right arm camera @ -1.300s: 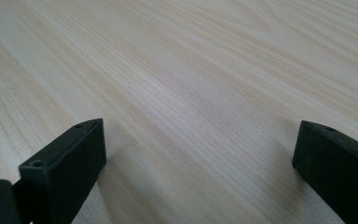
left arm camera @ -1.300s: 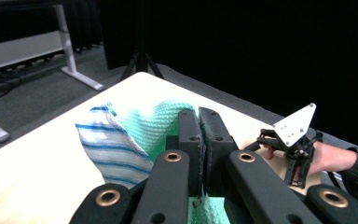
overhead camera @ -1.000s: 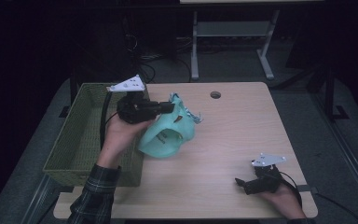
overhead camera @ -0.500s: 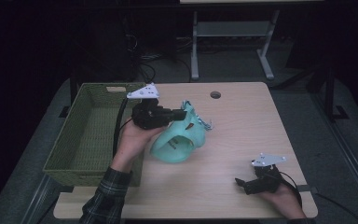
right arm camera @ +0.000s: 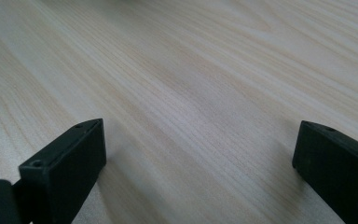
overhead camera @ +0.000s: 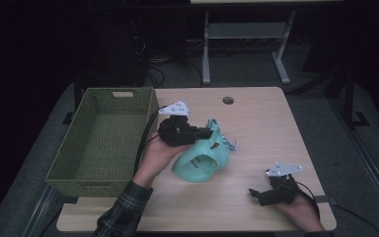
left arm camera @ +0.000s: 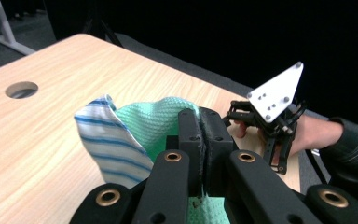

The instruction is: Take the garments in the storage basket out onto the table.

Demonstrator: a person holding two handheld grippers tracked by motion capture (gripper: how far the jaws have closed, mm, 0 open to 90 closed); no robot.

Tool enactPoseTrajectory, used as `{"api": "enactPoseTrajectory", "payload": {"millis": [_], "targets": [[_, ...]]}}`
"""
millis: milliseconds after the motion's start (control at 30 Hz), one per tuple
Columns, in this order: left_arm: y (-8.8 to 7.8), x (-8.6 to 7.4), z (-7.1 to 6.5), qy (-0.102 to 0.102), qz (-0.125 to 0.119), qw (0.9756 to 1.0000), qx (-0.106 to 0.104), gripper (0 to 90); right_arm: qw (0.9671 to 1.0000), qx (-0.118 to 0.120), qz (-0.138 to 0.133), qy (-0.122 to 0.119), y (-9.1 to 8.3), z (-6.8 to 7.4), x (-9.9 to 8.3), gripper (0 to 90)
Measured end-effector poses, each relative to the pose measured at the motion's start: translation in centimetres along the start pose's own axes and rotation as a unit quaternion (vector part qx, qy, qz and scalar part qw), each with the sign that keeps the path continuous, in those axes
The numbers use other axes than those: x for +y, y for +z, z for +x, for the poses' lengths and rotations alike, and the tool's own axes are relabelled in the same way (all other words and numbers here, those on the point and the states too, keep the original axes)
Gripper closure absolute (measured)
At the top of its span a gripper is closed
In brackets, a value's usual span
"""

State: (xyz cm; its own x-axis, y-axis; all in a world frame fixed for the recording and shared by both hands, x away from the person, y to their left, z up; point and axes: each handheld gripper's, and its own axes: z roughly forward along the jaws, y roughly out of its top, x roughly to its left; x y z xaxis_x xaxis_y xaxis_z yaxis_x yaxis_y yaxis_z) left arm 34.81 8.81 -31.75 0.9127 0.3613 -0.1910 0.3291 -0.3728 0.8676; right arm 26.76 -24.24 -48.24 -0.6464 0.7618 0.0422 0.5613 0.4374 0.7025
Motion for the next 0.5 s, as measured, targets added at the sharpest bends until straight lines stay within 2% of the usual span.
{"api": "enactPoseTrajectory", "payload": {"millis": [167,200,500], "targets": [[1.2,-0.7,0.1,-0.002,0.013,0.9999,-0.006,87.9,1.0,0.0,0.0,0.0,0.0,0.0,0.0,2.3],[1.8,-1.0,0.1,-0.011,0.013,0.9998,-0.006,87.9,1.0,0.0,0.0,0.0,0.0,0.0,0.0,2.3],[3.9,-2.6,0.6,-0.026,0.037,0.9989,-0.01,87.9,1.0,0.001,0.0,-0.002,0.0,0.0,0.0,2.3]]}}
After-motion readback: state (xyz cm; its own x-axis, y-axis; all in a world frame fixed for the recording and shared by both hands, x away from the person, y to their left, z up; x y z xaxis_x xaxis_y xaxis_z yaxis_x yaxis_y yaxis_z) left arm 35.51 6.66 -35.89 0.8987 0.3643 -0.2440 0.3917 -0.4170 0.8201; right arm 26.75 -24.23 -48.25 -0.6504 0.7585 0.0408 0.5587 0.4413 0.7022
